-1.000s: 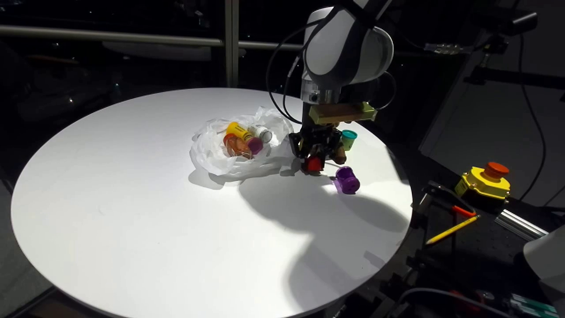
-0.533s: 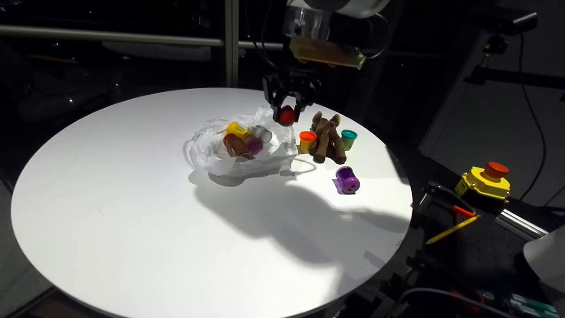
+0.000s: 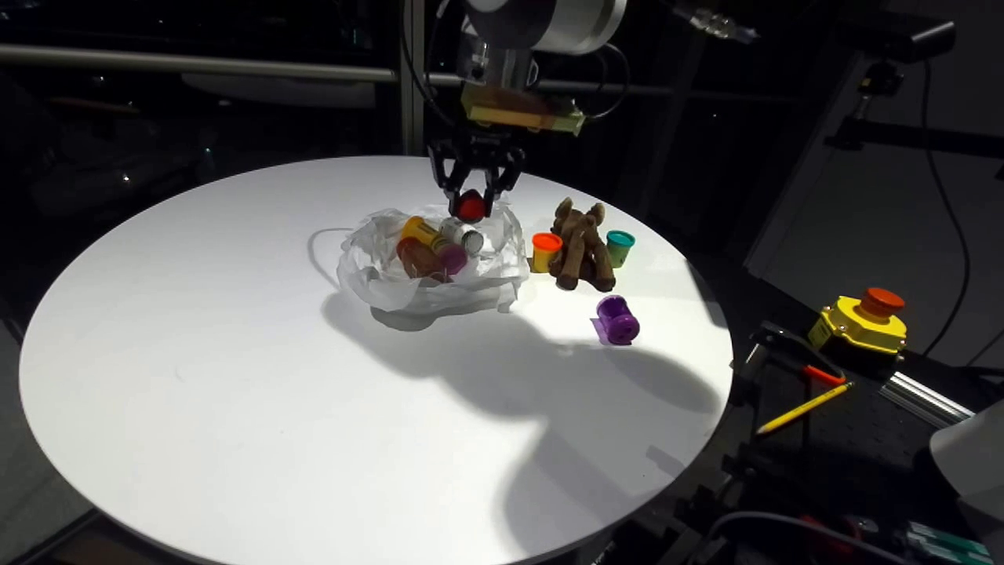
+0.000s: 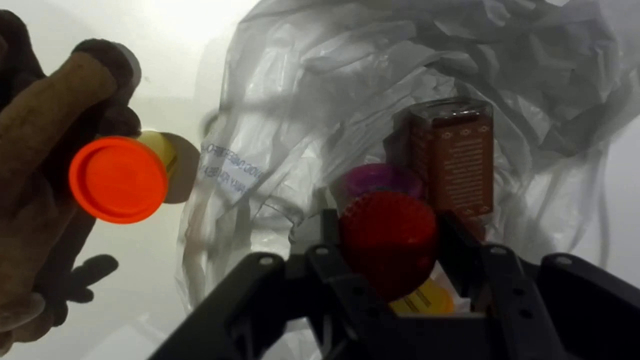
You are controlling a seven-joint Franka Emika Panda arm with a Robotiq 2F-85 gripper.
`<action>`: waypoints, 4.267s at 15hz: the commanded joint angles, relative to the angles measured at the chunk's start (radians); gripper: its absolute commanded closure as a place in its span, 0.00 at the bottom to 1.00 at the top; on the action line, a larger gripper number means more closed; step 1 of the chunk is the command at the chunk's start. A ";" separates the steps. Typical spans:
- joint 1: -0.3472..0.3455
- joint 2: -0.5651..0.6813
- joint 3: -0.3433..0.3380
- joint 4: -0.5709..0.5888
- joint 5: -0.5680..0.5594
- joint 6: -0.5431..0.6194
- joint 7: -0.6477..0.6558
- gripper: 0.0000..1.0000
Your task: Put all the objects on the table in the white plastic bag
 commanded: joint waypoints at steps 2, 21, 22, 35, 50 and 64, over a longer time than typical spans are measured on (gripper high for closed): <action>-0.023 0.147 0.008 0.133 0.021 -0.062 -0.010 0.74; -0.097 -0.422 0.035 -0.443 0.143 -0.104 -0.202 0.00; -0.099 -0.463 0.036 -0.496 0.158 -0.092 -0.216 0.00; -0.089 -0.338 0.040 -0.676 0.213 0.147 -0.229 0.00; -0.098 -0.149 -0.042 -0.555 0.101 0.253 -0.194 0.37; -0.147 -0.149 0.074 -0.576 0.196 0.193 -0.237 0.34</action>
